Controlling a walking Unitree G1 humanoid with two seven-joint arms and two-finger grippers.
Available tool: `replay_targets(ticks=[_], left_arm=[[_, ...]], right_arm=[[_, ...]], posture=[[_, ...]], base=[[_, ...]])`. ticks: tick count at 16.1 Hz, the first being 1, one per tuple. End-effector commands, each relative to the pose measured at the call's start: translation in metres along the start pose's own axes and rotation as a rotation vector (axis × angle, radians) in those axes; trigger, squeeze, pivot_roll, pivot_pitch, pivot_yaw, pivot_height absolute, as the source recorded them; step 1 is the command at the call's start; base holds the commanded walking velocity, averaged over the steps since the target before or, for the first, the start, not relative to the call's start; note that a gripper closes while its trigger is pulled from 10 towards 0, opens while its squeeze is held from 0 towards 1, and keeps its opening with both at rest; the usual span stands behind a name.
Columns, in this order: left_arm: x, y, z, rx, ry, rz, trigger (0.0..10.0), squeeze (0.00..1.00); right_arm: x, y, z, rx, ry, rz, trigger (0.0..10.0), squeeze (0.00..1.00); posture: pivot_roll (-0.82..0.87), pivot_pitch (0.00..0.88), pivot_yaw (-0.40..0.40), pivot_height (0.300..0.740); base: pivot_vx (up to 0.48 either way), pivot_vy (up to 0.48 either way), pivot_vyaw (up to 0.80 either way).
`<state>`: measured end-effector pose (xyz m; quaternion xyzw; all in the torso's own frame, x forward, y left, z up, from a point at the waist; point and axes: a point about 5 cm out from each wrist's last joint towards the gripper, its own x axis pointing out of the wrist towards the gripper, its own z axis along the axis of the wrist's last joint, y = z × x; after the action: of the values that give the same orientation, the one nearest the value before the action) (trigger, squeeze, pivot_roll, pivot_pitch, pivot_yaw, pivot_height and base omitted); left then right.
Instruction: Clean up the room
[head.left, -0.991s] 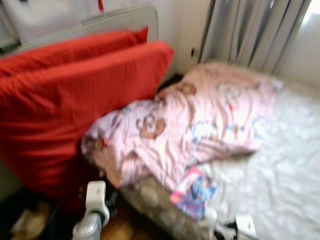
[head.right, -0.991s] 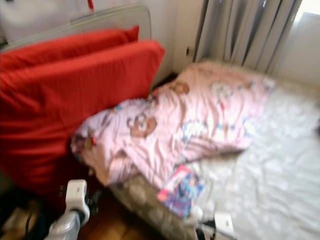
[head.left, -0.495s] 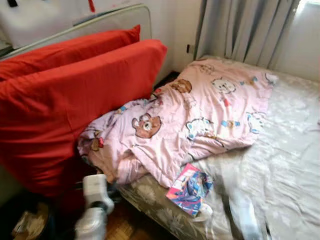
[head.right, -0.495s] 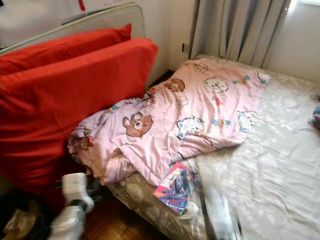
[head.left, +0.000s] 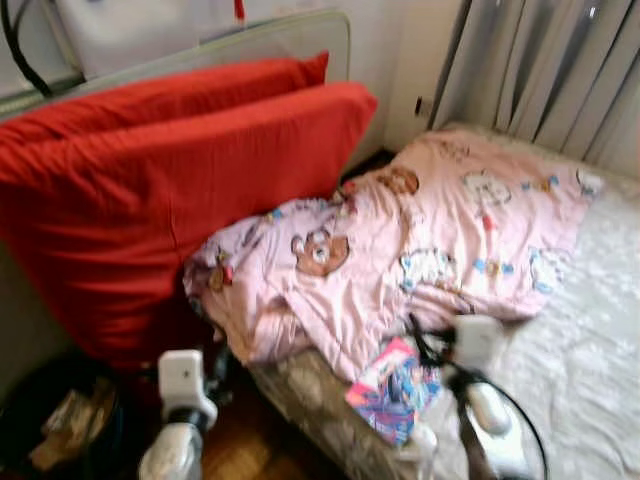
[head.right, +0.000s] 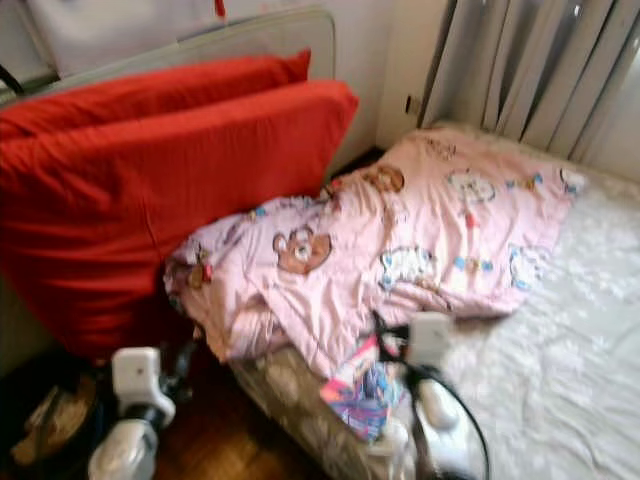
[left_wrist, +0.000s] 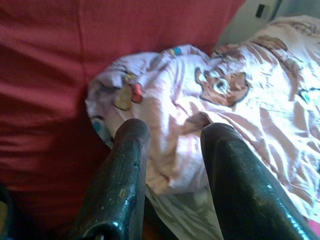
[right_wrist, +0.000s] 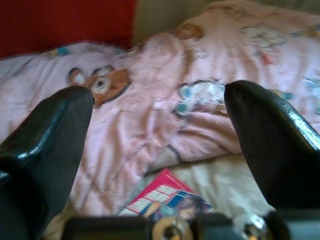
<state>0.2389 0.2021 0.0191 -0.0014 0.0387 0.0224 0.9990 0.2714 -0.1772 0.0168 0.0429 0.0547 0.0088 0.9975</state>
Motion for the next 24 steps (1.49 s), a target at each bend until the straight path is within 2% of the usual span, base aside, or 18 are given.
replay_targets(ticks=[1, 4, 10, 12, 15, 22, 24], left_arm=[[-0.002, 0.000, 0.004, 0.023, -0.012, -0.018, 10.0, 0.00], [-0.003, -0.002, 0.012, 0.025, -0.029, -0.027, 10.0, 0.00], [0.003, -0.001, 0.032, 0.041, -0.067, -0.052, 10.0, 0.00], [0.003, -0.001, 0.033, 0.039, -0.054, -0.053, 10.0, 0.00], [0.004, -0.003, 0.033, 0.038, -0.046, -0.060, 10.0, 0.00], [0.005, -0.006, 0.035, 0.024, -0.035, -0.061, 10.0, 0.00], [0.005, -0.007, 0.037, 0.023, -0.036, -0.064, 10.0, 0.00]], right_arm=[[-0.007, -0.001, 0.000, 0.013, -0.022, -0.034, 10.0, 0.00], [-0.008, 0.004, 0.004, 0.007, -0.037, -0.033, 10.0, 0.00], [0.003, 0.011, 0.016, -0.041, -0.034, -0.006, 10.0, 0.00], [0.003, 0.009, 0.014, -0.056, 0.002, -0.011, 10.0, 0.00], [0.001, 0.011, 0.014, -0.056, -0.006, 0.003, 10.0, 0.00], [0.002, 0.018, 0.012, -0.067, 0.026, 0.028, 10.0, 0.00], [0.000, 0.020, 0.012, -0.069, 0.024, 0.049, 10.0, 0.00]], posture=[[0.01, 0.000, -0.038, 0.740], [0.01, 0.000, -0.034, 0.740], [0.00, 0.000, -0.027, 0.740], [-0.01, 0.000, -0.022, 0.726], [-0.02, 0.000, -0.020, 0.697], [-0.02, 0.014, -0.023, 0.697], [-0.02, 0.020, -0.023, 0.684]], base=[[0.000, 0.000, 0.00], [0.000, 0.000, 0.00], [0.000, 0.000, 0.00], [0.000, 0.000, 0.00], [0.000, 0.000, 0.00], [0.000, 0.000, 0.00], [0.000, 0.000, 0.00]])
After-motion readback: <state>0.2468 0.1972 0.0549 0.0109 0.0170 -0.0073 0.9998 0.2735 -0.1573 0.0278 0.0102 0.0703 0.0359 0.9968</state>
